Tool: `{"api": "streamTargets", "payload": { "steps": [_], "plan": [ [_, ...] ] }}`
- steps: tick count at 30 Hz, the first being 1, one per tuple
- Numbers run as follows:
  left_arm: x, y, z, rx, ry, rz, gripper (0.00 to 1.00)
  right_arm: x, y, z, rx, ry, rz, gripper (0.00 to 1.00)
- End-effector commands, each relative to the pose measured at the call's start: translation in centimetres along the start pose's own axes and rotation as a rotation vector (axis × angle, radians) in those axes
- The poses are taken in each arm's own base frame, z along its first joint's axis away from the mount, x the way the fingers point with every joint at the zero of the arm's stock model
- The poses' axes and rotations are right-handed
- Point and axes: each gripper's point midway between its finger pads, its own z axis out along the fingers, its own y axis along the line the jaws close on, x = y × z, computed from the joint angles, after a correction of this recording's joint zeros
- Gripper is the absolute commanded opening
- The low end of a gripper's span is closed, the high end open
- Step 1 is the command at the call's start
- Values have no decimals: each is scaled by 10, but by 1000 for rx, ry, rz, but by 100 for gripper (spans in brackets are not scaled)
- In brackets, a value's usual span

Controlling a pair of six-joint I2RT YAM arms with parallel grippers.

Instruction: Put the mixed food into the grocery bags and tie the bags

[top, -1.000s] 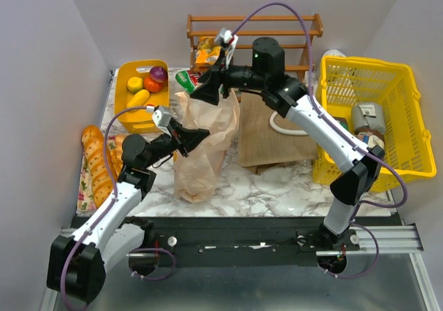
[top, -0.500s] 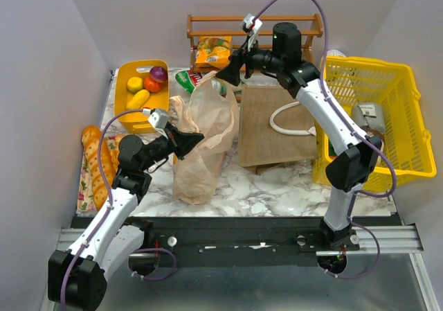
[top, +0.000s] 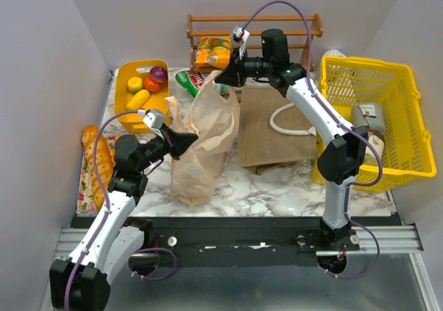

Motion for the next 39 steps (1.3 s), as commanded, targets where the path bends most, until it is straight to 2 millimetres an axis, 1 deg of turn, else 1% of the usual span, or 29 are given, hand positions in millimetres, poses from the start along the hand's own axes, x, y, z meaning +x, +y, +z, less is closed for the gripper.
{"api": "streamTargets", "payload": {
  "steps": [1,2,3,4,5,7,8,9,10,11,12,15,17,18,19,20,22,23,24,25,26,27,29,30,32,35,36,37,39],
  "plan": [
    [-43,4,-22,-75,-98,68,0,-24,2,-46,107,-48,101,6],
    [-49,12,-29,-111,-108,69,0,-25,0,-57,134,-54,119,4],
    [-59,12,-32,-120,-124,78,0,-24,-8,-71,174,-59,138,3],
    [-63,12,-34,-124,-131,77,0,-34,-2,-87,207,-82,122,1],
    [-72,23,-39,-162,-152,78,0,-16,-5,-92,233,-52,151,1],
    [-83,27,-44,-172,-178,52,0,-10,-8,-112,329,-39,134,1],
    [-94,28,-46,-168,-215,69,0,8,-9,-115,358,-7,159,1],
    [-98,39,-50,-190,-233,10,0,16,-10,-120,389,8,169,1],
    [-102,45,-53,-200,-250,-7,0,24,-12,-126,430,22,183,1],
    [-108,49,-54,-199,-272,-5,0,22,-6,-134,450,15,180,1],
    [-108,62,-55,-223,-270,-41,0,40,-6,-137,470,43,210,1],
    [-109,93,-59,-303,-269,-121,0,62,0,-149,524,76,235,1],
    [-110,103,-58,-330,-264,-140,0,72,9,-152,505,96,224,1],
    [-111,110,-55,-334,-256,-153,0,72,18,-154,483,92,213,1],
    [-111,113,-54,-335,-250,-159,0,83,29,-151,423,109,217,1],
    [-105,121,-52,-346,-222,-176,0,85,37,-149,391,111,211,1],
    [-107,123,-49,-350,-196,-180,0,88,58,-143,337,109,147,1],
    [-96,126,-46,-368,-154,-214,0,89,66,-141,335,113,109,1],
    [-96,129,-43,-380,-126,-178,0,88,88,-128,291,125,46,1],
    [-92,131,-40,-395,-100,-165,0,83,90,-130,343,127,-39,1],
    [-79,129,-35,-405,-48,-181,0,81,97,-125,338,129,-79,1],
    [-76,125,-23,-394,-5,-126,0,77,112,-117,304,125,-112,1],
    [-62,119,-12,-386,76,-132,0,63,121,-112,279,101,-126,1],
    [-61,114,-2,-361,107,-116,0,58,127,-109,261,91,-132,1],
    [-53,112,3,-354,157,-98,0,51,136,-105,227,75,-163,1],
    [-44,102,20,-313,218,-57,0,36,156,-98,159,47,-224,1],
    [-39,102,24,-313,248,-61,0,34,164,-93,132,44,-239,1],
    [-33,98,30,-303,273,-51,0,23,169,-92,120,24,-267,1],
    [-24,92,38,-254,319,-23,0,17,184,-84,62,16,-299,1]
  ]
}}
